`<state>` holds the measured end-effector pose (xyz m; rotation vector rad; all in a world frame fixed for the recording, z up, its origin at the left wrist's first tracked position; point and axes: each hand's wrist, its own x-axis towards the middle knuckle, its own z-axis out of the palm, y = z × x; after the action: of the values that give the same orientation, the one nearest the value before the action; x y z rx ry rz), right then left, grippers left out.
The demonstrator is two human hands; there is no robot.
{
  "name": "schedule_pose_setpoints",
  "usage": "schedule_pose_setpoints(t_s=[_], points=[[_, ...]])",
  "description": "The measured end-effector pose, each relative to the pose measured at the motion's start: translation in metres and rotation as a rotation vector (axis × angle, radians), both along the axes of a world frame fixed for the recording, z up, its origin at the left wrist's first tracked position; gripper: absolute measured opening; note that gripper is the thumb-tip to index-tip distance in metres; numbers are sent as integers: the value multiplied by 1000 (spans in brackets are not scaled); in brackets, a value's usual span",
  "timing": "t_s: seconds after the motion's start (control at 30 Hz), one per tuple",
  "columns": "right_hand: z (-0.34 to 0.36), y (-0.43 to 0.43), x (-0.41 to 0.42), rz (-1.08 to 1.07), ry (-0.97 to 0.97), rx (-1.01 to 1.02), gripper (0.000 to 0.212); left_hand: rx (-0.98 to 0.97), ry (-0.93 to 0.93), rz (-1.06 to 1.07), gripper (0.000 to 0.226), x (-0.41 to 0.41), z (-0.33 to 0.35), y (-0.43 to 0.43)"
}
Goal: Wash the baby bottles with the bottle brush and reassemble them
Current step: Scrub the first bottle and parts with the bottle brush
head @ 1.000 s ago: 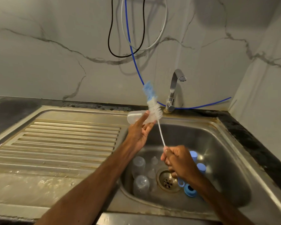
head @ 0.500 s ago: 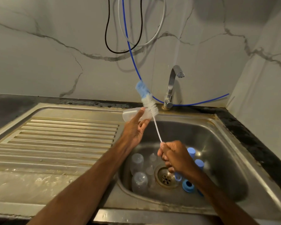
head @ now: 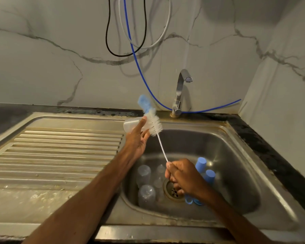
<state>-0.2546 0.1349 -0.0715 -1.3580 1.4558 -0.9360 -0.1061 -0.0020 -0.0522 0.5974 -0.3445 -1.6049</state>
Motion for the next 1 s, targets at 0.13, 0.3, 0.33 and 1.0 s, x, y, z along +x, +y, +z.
schedule_pose_setpoints(t_s=[0.13, 0.3, 0.33, 1.0], points=[[12, -21, -14, -73, 61, -87, 46, -12, -65, -63, 53, -7, 2, 6], [-2, -9, -11, 18, 66, -39, 45, -22, -69, 26, 57, 8, 3, -3], [-3, -8, -12, 27, 61, -31, 45, -30, -90, 20, 56, 10, 2, -3], [-8, -53, -64, -208, 434, -485, 43, -331, -1217, -93, 60, -5, -26, 1]])
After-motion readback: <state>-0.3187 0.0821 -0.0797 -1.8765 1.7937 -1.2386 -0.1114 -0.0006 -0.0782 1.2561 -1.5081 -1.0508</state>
